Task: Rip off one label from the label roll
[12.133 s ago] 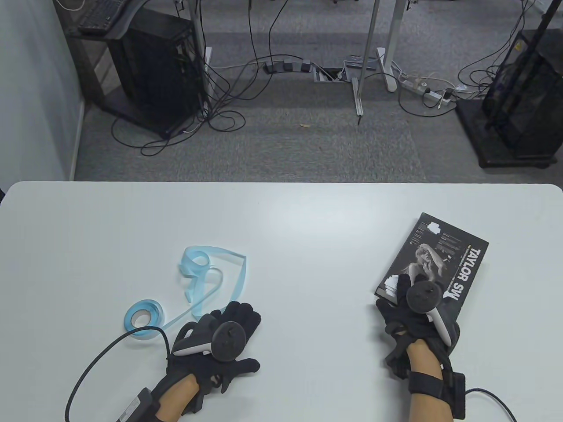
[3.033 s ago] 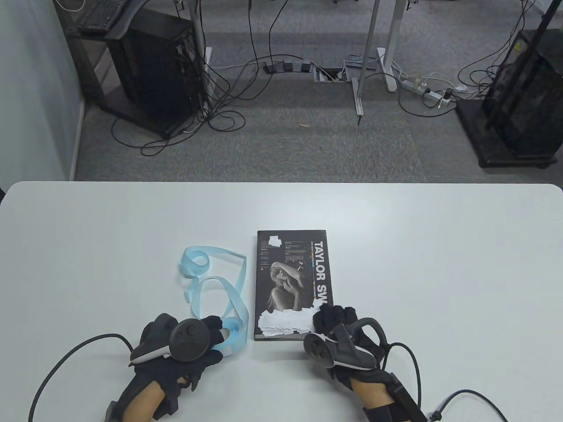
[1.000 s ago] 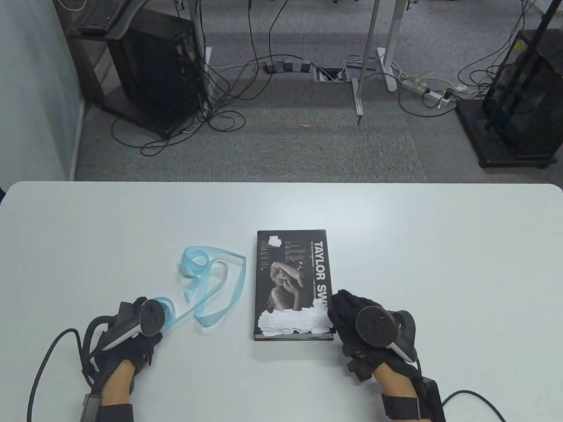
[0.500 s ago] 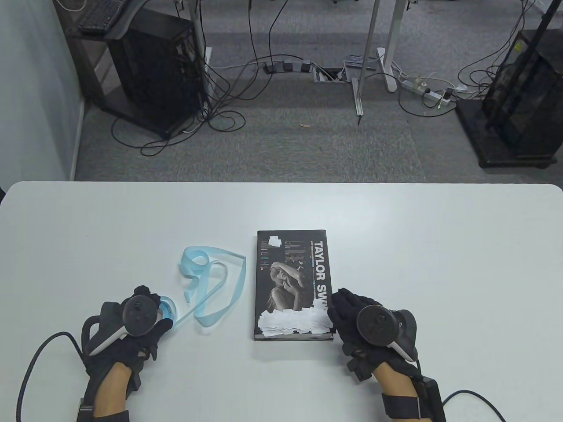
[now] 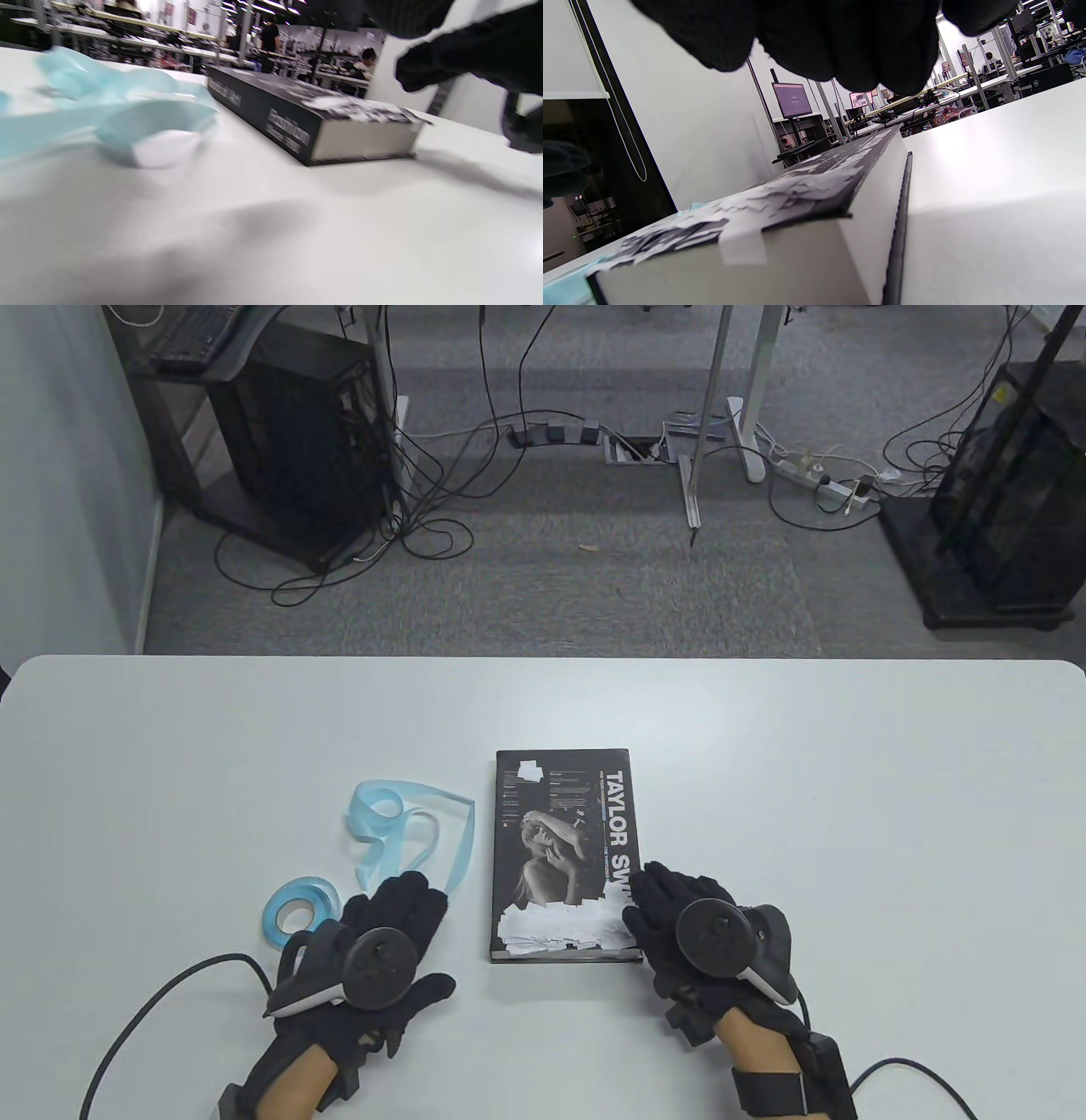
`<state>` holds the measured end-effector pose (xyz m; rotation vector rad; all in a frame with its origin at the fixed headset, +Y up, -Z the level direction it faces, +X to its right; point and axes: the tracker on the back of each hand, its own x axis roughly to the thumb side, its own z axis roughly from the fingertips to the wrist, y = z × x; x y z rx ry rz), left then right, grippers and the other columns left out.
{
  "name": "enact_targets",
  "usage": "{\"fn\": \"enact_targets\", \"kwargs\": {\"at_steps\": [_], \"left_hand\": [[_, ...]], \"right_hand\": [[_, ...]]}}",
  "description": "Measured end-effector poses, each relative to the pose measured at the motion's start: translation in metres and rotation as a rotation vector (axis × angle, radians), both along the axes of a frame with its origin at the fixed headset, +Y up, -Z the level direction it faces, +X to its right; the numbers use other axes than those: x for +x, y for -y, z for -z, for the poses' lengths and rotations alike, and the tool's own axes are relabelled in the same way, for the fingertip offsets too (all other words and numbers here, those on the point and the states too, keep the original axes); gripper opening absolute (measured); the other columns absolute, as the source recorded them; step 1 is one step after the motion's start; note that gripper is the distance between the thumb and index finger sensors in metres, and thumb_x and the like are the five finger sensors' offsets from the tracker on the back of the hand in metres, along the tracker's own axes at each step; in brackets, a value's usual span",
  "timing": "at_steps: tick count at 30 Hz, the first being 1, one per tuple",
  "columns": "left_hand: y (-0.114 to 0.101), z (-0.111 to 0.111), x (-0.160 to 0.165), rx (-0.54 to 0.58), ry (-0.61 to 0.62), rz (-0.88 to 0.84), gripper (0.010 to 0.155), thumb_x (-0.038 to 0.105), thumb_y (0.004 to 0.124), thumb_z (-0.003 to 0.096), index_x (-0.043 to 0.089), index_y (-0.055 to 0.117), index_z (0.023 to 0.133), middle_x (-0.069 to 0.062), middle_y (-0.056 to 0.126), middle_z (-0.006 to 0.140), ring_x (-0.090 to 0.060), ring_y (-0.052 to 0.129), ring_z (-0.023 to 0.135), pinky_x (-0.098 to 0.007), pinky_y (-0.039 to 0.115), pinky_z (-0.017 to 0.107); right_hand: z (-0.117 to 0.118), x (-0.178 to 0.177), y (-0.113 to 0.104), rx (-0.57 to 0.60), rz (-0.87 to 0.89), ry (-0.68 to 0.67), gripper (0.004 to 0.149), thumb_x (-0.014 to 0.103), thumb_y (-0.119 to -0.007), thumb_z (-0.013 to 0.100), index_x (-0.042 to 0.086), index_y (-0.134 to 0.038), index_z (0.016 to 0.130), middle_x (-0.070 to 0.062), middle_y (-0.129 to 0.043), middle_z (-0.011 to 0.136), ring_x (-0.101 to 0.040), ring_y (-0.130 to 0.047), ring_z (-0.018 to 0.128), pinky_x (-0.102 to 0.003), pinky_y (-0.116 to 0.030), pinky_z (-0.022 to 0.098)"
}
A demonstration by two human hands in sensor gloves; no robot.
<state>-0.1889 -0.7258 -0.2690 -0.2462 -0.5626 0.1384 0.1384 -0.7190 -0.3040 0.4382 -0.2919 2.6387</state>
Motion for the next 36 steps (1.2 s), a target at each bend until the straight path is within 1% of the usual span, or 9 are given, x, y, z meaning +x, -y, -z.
{"fn": "enact_targets", "kwargs": {"at_steps": [5, 9, 11, 16, 21, 26, 30, 36], "left_hand": [[0.015, -0.005, 0.03, -0.076, 0.078, 0.027, 0.09, 0.059, 0.063, 0.0483, 0.014, 0.011, 0.107, -0.016, 0.0, 0.111, -0.043, 0.013, 0.109, -0.069, 0.023, 0.071], [0.024, -0.007, 0.045, -0.097, 0.11, 0.042, 0.092, 0.059, 0.062, 0.0482, 0.015, 0.008, 0.107, -0.015, -0.002, 0.111, -0.042, 0.011, 0.109, -0.069, 0.022, 0.071], [0.028, -0.007, 0.049, -0.116, 0.123, 0.049, 0.092, 0.06, 0.062, 0.0481, 0.015, 0.007, 0.106, -0.015, -0.003, 0.11, -0.042, 0.01, 0.109, -0.069, 0.021, 0.071], [0.034, -0.002, 0.052, -0.129, 0.116, 0.044, 0.092, 0.06, 0.062, 0.0483, 0.016, 0.004, 0.105, -0.014, -0.005, 0.11, -0.041, 0.008, 0.109, -0.069, 0.021, 0.071], [0.04, 0.009, 0.049, -0.124, 0.093, 0.029, 0.092, 0.06, 0.061, 0.0483, 0.017, 0.003, 0.105, -0.013, -0.006, 0.109, -0.04, 0.006, 0.109, -0.069, 0.02, 0.071], [0.045, 0.02, 0.043, -0.139, 0.065, 0.056, 0.093, 0.061, 0.061, 0.0486, 0.017, 0.002, 0.105, -0.013, -0.007, 0.11, -0.04, 0.003, 0.108, -0.069, 0.019, 0.071], [0.046, 0.022, 0.041, -0.147, 0.054, 0.045, 0.093, 0.061, 0.061, 0.0488, 0.017, 0.002, 0.105, -0.012, -0.007, 0.11, -0.04, 0.002, 0.108, -0.069, 0.018, 0.071], [0.049, 0.022, 0.044, -0.155, 0.068, 0.05, 0.092, 0.061, 0.061, 0.0489, 0.017, 0.002, 0.105, -0.012, -0.007, 0.11, -0.039, 0.002, 0.108, -0.065, 0.018, 0.072]], "right_hand": [[-0.001, -0.008, 0.004, -0.023, -0.025, -0.027, 0.053, 0.044, -0.081, 0.043, 0.012, -0.08, 0.086, -0.018, -0.081, 0.091, -0.043, -0.087, 0.081, -0.064, -0.062, 0.063], [-0.002, -0.016, 0.007, -0.042, -0.047, -0.053, 0.057, 0.045, -0.081, 0.043, 0.013, -0.076, 0.089, -0.018, -0.076, 0.095, -0.043, -0.083, 0.086, -0.065, -0.058, 0.065], [-0.002, -0.022, 0.011, -0.072, -0.065, -0.076, 0.059, 0.046, -0.081, 0.043, 0.014, -0.072, 0.092, -0.017, -0.072, 0.098, -0.043, -0.078, 0.089, -0.065, -0.055, 0.067], [-0.002, -0.039, 0.02, -0.131, -0.11, -0.127, 0.065, 0.048, -0.08, 0.043, 0.017, -0.063, 0.097, -0.015, -0.06, 0.104, -0.044, -0.067, 0.096, -0.067, -0.047, 0.069], [-0.003, -0.053, 0.024, -0.145, -0.123, -0.162, 0.065, 0.048, -0.08, 0.043, 0.018, -0.06, 0.098, -0.014, -0.056, 0.106, -0.044, -0.06, 0.099, -0.068, -0.043, 0.07], [-0.002, -0.066, 0.031, -0.19, -0.146, -0.196, 0.068, 0.049, -0.079, 0.043, 0.021, -0.055, 0.1, -0.012, -0.047, 0.11, -0.044, -0.049, 0.103, -0.069, -0.035, 0.07], [-0.003, -0.076, 0.037, -0.213, -0.179, -0.222, 0.067, 0.049, -0.078, 0.044, 0.023, -0.053, 0.1, -0.009, -0.041, 0.111, -0.044, -0.041, 0.105, -0.07, -0.031, 0.07], [-0.002, -0.088, 0.046, -0.258, -0.222, -0.247, 0.069, 0.049, -0.077, 0.044, 0.026, -0.048, 0.102, -0.008, -0.035, 0.112, -0.044, -0.034, 0.106, -0.07, -0.027, 0.07]]}}
